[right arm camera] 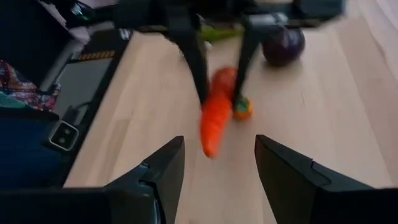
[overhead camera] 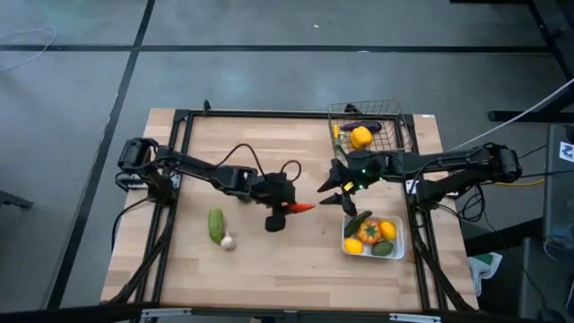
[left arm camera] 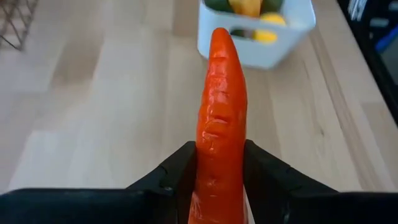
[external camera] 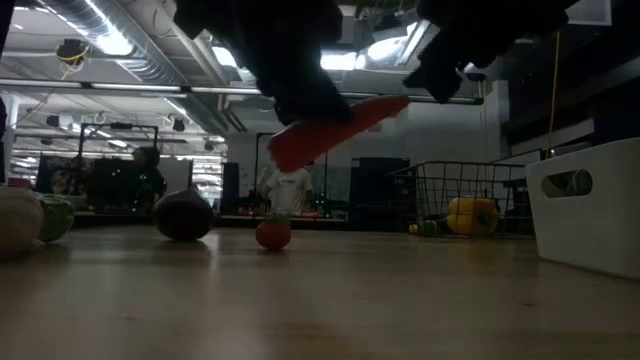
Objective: Sort produce into baskets
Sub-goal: Put the orange carrot into the black wire basket
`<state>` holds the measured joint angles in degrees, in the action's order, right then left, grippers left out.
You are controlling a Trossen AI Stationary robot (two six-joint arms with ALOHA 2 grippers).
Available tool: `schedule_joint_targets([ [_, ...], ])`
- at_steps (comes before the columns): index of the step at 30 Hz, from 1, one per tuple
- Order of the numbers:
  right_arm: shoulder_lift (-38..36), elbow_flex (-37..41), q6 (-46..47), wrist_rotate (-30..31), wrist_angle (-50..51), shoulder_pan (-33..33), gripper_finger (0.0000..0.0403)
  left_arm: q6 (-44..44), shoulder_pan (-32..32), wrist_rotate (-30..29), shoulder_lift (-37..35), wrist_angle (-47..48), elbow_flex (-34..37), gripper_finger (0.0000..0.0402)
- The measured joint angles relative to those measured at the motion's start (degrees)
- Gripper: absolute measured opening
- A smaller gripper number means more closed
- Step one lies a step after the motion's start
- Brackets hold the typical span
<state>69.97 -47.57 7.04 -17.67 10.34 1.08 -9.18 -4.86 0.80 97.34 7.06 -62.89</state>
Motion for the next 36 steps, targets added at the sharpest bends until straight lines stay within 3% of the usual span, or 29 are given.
schedule_joint_targets([
  [15, 0.66, 0.0, -4.39, 0.02, -3.03, 0.0, 0.0193, 0.39, 2.53, -0.02, 0.0, -11.0, 0.0, 0.0117],
  [36, 0.83, 0.0, -4.43, 3.19, -4.03, 0.0, 0.0193, 0.19, 2.66, -0.02, 0.0, -14.44, 0.0, 0.0117],
])
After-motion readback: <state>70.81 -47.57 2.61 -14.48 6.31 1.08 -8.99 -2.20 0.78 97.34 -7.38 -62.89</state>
